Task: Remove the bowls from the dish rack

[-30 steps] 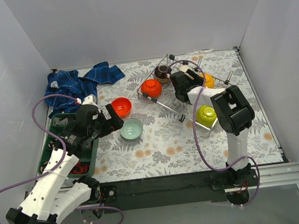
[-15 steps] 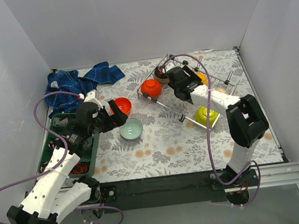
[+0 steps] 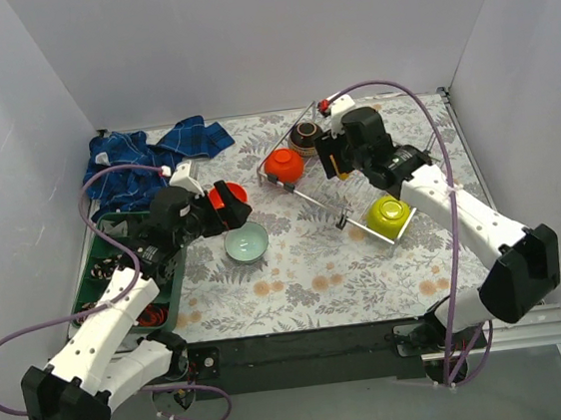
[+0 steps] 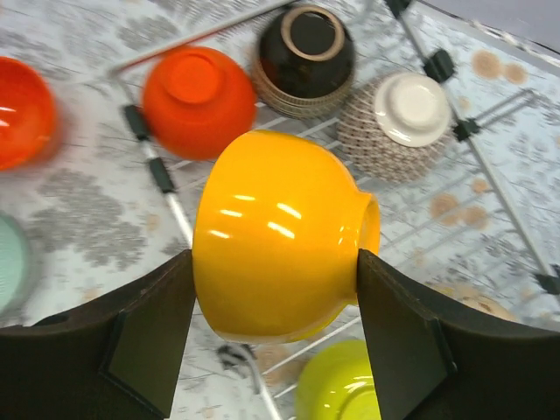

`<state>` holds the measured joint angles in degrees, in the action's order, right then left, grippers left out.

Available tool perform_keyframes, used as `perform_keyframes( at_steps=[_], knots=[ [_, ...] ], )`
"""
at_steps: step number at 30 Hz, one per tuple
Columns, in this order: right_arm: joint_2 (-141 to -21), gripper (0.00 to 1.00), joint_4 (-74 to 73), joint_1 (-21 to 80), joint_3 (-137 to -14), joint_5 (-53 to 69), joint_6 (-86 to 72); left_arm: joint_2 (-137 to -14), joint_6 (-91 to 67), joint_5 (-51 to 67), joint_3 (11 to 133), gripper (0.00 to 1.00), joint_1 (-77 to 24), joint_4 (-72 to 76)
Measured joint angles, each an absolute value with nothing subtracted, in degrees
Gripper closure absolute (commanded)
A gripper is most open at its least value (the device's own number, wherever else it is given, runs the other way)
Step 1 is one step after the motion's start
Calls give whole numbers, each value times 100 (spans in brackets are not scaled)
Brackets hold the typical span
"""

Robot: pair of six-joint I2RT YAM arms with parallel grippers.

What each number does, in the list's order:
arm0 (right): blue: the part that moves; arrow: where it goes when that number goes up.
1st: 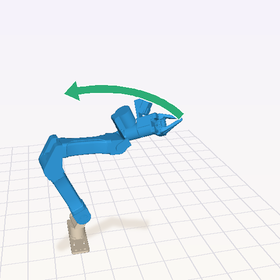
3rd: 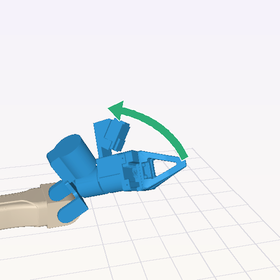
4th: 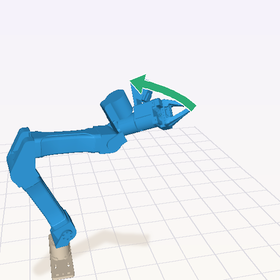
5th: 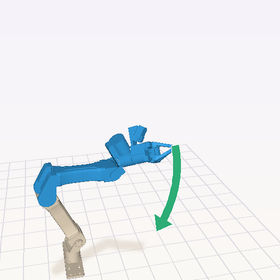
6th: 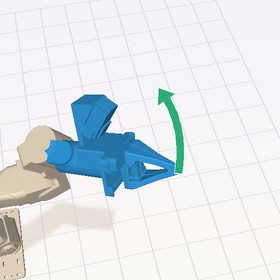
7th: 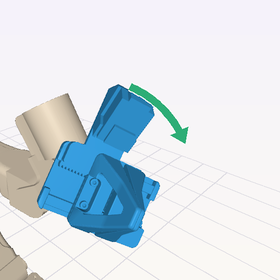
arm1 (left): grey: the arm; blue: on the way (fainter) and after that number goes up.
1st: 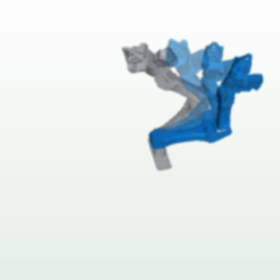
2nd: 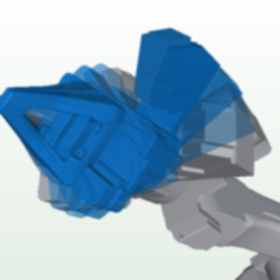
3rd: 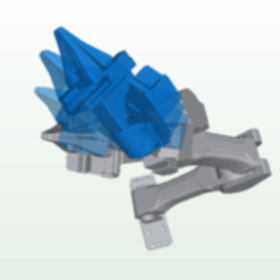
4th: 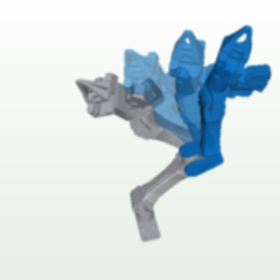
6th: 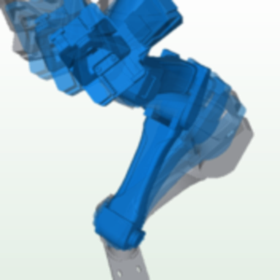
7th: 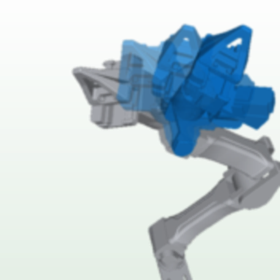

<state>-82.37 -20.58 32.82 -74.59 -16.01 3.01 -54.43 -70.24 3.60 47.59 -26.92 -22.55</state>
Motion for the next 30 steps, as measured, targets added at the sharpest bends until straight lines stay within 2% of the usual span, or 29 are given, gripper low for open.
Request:
perform_keyframes(
  at_steps=[12,19,25,30],
  knots=[
    [-7303,88,-1564,3288,-7024,1083,-1603,-6250,-7107,1050,4751,2,-2692,-569],
    [-7155,89,-655,3288,-6394,2097,-2676,-6549,-7413,1428,4633,7,-2696,255],
    [-7109,89,311,3291,-5789,2672,-3634,-6637,-7708,1776,4346,22,-2696,768],
    [-7083,89,843,3291,-5505,2888,-4150,-6694,-7918,1994,4182,52,-2696,1094]
  ],
)
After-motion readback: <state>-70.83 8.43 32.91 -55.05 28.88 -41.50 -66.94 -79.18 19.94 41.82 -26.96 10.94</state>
